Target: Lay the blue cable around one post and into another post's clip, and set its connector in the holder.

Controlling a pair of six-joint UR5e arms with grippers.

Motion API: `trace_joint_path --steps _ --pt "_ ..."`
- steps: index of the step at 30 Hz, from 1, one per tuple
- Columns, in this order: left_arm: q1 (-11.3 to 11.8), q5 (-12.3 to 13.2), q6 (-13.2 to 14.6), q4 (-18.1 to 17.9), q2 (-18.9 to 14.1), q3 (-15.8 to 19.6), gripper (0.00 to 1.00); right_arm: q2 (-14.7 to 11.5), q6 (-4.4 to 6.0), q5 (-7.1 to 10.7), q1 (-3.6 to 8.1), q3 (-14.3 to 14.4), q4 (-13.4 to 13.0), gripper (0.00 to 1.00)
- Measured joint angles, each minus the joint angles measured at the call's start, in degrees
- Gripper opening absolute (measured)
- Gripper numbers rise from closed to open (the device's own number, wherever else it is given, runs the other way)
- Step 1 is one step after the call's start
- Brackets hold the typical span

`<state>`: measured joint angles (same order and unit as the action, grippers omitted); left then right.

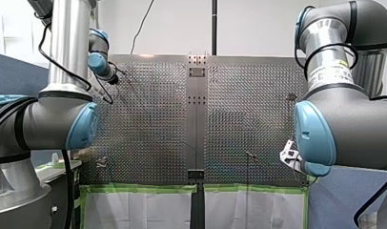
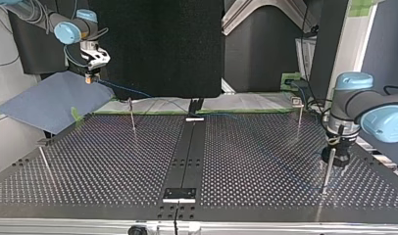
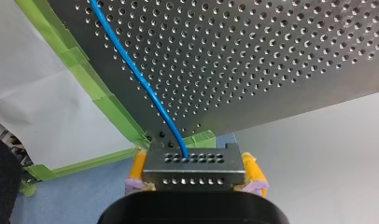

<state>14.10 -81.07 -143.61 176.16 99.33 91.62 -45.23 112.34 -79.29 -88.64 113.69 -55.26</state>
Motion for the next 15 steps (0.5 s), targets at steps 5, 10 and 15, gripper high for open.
trace_joint_path --steps 5,10,15 --pt "0.56 2.36 -2.37 -0.32 0.01 1.73 1.00 -0.01 0.00 0.00 0.00 0.00 -0.02 0.00" --pt "1.37 4.54 -4.86 -1.22 0.01 3.06 1.00 -0.01 -0.08 0.00 0.00 -0.06 -0.03 0.00" --pt "2.21 6.10 -7.32 -2.12 0.00 3.35 1.00 -0.01 -0.13 0.00 0.00 -0.08 -0.03 0.00"
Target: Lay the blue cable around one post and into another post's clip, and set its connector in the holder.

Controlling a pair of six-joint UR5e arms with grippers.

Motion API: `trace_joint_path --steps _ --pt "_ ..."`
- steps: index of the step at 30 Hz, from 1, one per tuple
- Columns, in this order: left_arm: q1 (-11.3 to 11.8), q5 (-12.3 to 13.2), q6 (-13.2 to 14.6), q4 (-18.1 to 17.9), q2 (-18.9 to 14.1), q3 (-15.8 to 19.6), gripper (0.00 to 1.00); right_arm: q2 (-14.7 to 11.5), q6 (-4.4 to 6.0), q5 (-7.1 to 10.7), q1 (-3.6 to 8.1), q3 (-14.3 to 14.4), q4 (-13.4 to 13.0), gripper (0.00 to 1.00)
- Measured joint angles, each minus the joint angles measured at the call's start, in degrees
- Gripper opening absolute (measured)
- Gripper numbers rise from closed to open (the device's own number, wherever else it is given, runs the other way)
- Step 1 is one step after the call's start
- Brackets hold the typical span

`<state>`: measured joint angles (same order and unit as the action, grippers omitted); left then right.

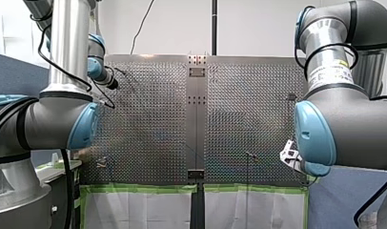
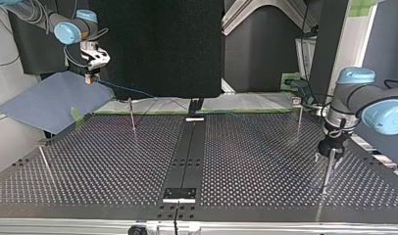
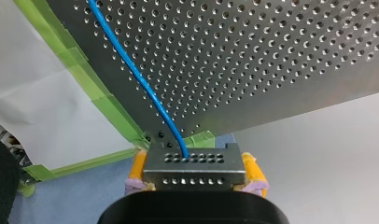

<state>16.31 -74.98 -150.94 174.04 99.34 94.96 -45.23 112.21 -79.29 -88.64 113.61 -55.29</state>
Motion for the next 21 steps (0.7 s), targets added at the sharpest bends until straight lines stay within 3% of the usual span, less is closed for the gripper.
trace_joint_path --steps 10,21 --pt "1.42 1.30 -5.12 -0.53 0.00 0.03 1.00 0.01 -0.04 0.00 0.00 -0.08 -0.15 0.00" --pt "2.25 4.43 -7.53 -1.83 -0.49 2.05 1.00 -0.01 -0.04 -0.05 0.00 -0.09 -0.18 0.00"
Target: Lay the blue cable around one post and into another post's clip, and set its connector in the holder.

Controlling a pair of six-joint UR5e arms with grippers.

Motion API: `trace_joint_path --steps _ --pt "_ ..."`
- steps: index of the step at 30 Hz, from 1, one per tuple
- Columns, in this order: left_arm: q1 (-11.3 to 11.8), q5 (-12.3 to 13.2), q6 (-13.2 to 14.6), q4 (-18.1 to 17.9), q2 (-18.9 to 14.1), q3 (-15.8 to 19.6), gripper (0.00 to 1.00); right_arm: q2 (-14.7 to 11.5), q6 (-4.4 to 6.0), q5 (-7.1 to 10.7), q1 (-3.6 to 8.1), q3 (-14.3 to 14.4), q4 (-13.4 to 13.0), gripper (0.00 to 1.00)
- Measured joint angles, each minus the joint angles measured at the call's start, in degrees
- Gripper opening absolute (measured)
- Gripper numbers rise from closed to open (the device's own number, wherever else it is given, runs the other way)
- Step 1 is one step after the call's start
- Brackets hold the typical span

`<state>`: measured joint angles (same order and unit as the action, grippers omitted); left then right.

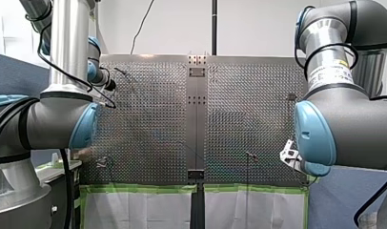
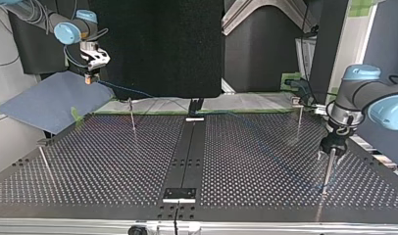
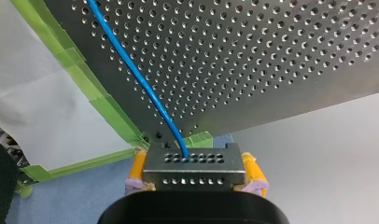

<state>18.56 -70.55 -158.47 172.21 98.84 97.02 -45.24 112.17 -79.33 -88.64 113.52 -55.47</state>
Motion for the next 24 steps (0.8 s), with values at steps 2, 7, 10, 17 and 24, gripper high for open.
trace_joint_path --steps 2,7,10,17,24 --pt "0.07 0.37 -0.37 -0.16 -0.24 0.18 1.00 0.00 -0.04 -0.07 0.00 0.00 0.00 0.00" --pt "0.19 1.95 -1.16 -1.18 -0.72 1.32 1.00 0.00 -0.15 -0.19 0.00 0.00 0.06 0.00" --pt "0.29 2.70 -2.03 -2.18 -1.19 2.16 1.00 0.00 -0.18 -0.21 0.00 -0.01 0.08 0.00" --pt "0.39 4.17 -5.25 -5.46 -2.37 3.61 1.00 0.02 -0.18 -0.22 0.00 -0.04 0.07 0.00" --pt "0.26 5.36 -9.07 -8.03 -3.27 4.83 1.00 0.02 -0.18 -0.22 0.00 -0.07 0.01 0.00"
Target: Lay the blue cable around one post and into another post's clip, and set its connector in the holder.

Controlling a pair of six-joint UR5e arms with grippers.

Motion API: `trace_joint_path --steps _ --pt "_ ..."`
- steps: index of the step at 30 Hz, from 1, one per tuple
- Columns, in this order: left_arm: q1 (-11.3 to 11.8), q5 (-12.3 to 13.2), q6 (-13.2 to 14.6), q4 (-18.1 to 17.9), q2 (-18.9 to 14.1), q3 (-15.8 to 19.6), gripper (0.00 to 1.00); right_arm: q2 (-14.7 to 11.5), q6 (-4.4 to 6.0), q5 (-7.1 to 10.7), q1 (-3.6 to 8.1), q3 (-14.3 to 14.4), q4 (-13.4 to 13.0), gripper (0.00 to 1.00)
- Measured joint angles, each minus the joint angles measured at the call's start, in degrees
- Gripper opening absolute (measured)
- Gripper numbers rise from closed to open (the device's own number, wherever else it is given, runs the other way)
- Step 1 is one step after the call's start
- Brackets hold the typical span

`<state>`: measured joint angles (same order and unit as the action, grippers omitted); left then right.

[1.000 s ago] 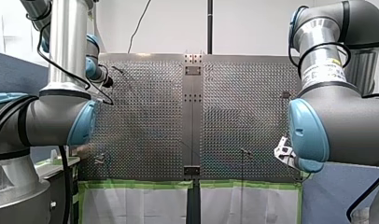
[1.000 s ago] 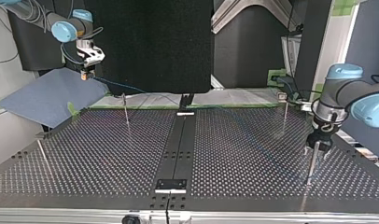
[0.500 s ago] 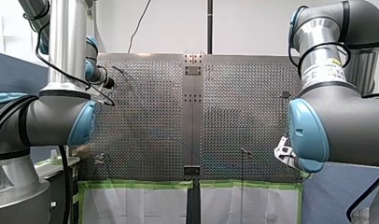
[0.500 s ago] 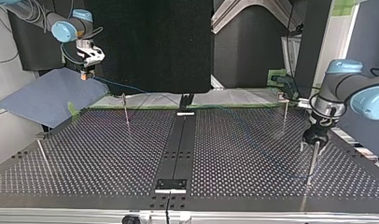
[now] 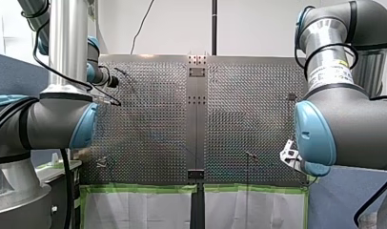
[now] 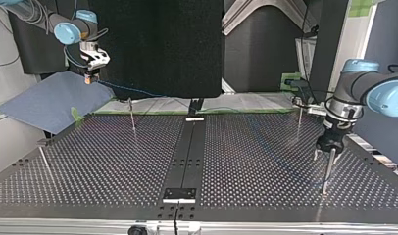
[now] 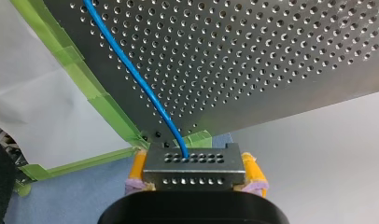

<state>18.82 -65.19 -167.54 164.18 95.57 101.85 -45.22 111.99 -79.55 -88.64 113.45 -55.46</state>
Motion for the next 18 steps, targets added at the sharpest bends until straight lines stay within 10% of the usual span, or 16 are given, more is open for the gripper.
trace_joint_path --steps 18 --pt "-0.39 -0.80 -6.91 -5.89 -4.23 3.18 1.00 -0.01 0.00 -0.01 0.00 -0.02 0.08 0.00"
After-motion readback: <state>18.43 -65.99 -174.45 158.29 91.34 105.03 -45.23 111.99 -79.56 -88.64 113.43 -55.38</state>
